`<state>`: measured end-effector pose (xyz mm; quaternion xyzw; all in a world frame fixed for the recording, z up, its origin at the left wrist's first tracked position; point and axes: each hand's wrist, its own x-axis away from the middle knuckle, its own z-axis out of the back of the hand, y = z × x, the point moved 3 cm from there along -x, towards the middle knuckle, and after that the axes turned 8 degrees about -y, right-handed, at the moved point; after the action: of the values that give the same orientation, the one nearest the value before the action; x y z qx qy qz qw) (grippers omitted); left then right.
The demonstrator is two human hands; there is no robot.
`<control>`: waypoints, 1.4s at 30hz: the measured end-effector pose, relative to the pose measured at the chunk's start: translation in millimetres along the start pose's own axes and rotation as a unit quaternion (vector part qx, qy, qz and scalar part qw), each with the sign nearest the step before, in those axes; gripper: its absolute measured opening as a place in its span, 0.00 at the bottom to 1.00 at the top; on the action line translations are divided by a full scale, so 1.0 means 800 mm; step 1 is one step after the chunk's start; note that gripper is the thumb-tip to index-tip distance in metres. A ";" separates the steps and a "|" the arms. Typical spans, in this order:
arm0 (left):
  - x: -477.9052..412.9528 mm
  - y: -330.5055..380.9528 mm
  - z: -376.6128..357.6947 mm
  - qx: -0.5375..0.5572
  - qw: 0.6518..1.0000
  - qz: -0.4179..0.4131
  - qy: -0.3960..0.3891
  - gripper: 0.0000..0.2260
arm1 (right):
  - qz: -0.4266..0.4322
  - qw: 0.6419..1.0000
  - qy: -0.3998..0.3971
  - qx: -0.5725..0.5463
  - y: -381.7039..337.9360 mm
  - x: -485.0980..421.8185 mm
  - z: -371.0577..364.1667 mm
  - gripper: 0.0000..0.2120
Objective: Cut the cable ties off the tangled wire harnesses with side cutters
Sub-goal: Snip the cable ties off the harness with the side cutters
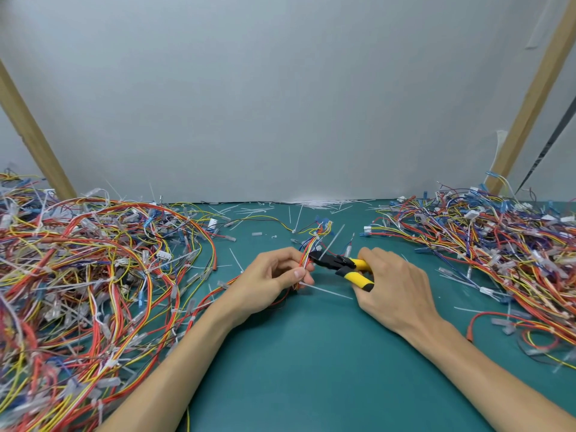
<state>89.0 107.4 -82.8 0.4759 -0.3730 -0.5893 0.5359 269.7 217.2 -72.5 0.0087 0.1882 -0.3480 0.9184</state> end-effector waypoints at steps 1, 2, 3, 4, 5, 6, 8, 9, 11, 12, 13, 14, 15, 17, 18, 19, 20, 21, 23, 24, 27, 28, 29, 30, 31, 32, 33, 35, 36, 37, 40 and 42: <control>0.000 0.000 0.000 0.001 1.000 0.000 0.000 0.06 | -0.001 1.000 0.000 -0.001 0.001 0.000 0.000 0.11; 0.000 -0.001 0.000 0.001 1.000 -0.001 0.000 0.06 | -0.005 1.000 0.002 -0.003 0.001 0.000 0.001 0.12; 0.000 0.000 0.000 0.002 1.000 -0.002 -0.001 0.06 | -0.008 1.000 0.004 -0.003 0.002 0.000 0.001 0.13; -0.001 0.000 0.000 0.003 1.000 -0.003 -0.001 0.06 | -0.009 1.000 0.004 -0.004 0.003 -0.001 0.002 0.13; 0.000 0.000 0.000 0.004 1.000 -0.003 -0.001 0.06 | -0.010 1.000 0.004 -0.003 0.003 -0.001 0.002 0.13; -0.001 0.000 0.000 0.005 1.000 -0.004 0.000 0.07 | -0.011 1.000 0.003 -0.003 0.003 -0.001 0.002 0.14; -0.001 0.000 0.000 0.008 1.000 -0.004 -0.002 0.07 | -0.012 1.000 0.003 0.000 0.003 -0.001 0.002 0.14; 0.000 0.000 0.000 0.007 1.000 -0.004 -0.002 0.07 | -0.012 1.000 0.003 0.001 0.003 -0.001 0.002 0.14; -0.001 -0.001 0.000 0.003 1.000 -0.006 -0.001 0.07 | -0.013 1.000 0.002 0.001 0.004 -0.001 0.002 0.14; -0.001 -0.001 0.000 0.002 1.000 -0.007 0.000 0.07 | -0.013 1.000 0.002 0.001 0.004 -0.001 0.002 0.14; -0.001 -0.001 0.000 0.001 1.000 -0.007 0.000 0.07 | -0.013 1.000 0.001 0.001 0.004 -0.001 0.002 0.14; -0.001 -0.002 0.000 0.001 1.000 -0.008 -0.001 0.07 | -0.013 1.000 0.002 0.000 0.004 -0.001 0.002 0.14; -0.001 -0.002 0.000 0.001 1.000 -0.008 -0.003 0.06 | -0.012 1.000 0.002 0.001 0.004 -0.001 0.002 0.14; -0.001 -0.003 0.000 0.003 1.000 -0.007 -0.005 0.06 | -0.012 1.000 0.003 0.001 0.004 -0.001 0.002 0.14; -0.001 -0.003 0.000 0.005 1.000 -0.006 -0.006 0.06 | -0.011 1.000 0.006 0.001 0.004 -0.001 0.002 0.14; -0.001 -0.003 0.000 0.006 1.000 -0.006 -0.005 0.06 | -0.011 1.000 0.007 0.000 0.004 -0.001 0.003 0.14; -0.002 -0.002 0.000 0.007 1.000 -0.006 -0.005 0.06 | -0.010 1.000 0.009 0.000 0.004 -0.002 0.003 0.14; -0.001 -0.002 0.000 0.008 1.000 -0.005 -0.005 0.06 | -0.010 1.000 0.010 0.001 0.004 -0.001 0.004 0.14; -0.001 -0.001 0.000 0.006 1.000 -0.004 -0.005 0.06 | -0.011 1.000 0.013 0.001 0.003 -0.001 0.003 0.14; -0.001 0.000 0.000 0.003 1.000 -0.004 -0.003 0.06 | -0.012 1.000 0.016 0.000 0.003 0.000 0.003 0.13; 0.000 0.000 -0.001 0.002 1.000 -0.005 -0.001 0.05 | -0.011 1.000 0.028 0.003 0.002 0.000 0.003 0.12; 0.000 0.001 -0.001 0.003 1.000 -0.006 0.001 0.05 | -0.008 0.999 0.033 0.005 0.001 0.000 0.003 0.11; 0.000 0.001 -0.001 0.004 1.000 -0.007 0.002 0.05 | -0.005 0.999 0.037 0.005 0.001 0.000 0.003 0.11; 0.000 0.002 -0.001 0.006 1.000 -0.008 0.003 0.05 | -0.004 0.999 0.040 0.005 0.001 0.000 0.003 0.11; 0.000 0.002 -0.001 0.008 1.000 -0.008 0.005 0.05 | -0.003 0.999 0.043 0.004 0.001 0.000 0.004 0.12; 0.000 0.002 0.000 0.010 1.000 -0.008 0.006 0.06 | -0.001 0.999 0.045 0.004 0.001 -0.001 0.004 0.12; 0.000 0.002 0.000 0.010 1.000 -0.008 0.008 0.06 | -0.001 0.999 0.043 0.007 0.001 0.000 0.003 0.12; 0.000 0.001 0.000 0.010 1.000 -0.007 0.008 0.05 | -0.004 0.999 0.034 0.015 0.001 0.000 0.003 0.11; 0.000 0.001 0.000 0.010 1.000 -0.007 0.008 0.05 | -0.009 0.999 0.029 0.017 0.002 0.000 0.002 0.11; 0.000 0.001 0.001 0.009 1.000 -0.007 0.007 0.05 | -0.013 0.999 0.026 0.017 0.002 0.000 0.003 0.11; 0.000 0.000 0.000 0.008 1.000 -0.006 0.006 0.06 | -0.018 0.999 0.024 0.015 0.002 -0.001 0.004 0.12; 0.000 0.001 0.000 0.007 1.000 -0.004 0.005 0.06 | -0.019 0.999 0.021 0.014 0.002 -0.001 0.005 0.12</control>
<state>89.1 107.3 -82.2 0.4846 -0.3724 -0.5862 0.5318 272.0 218.4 -68.9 0.0256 0.2030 -0.3681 0.9070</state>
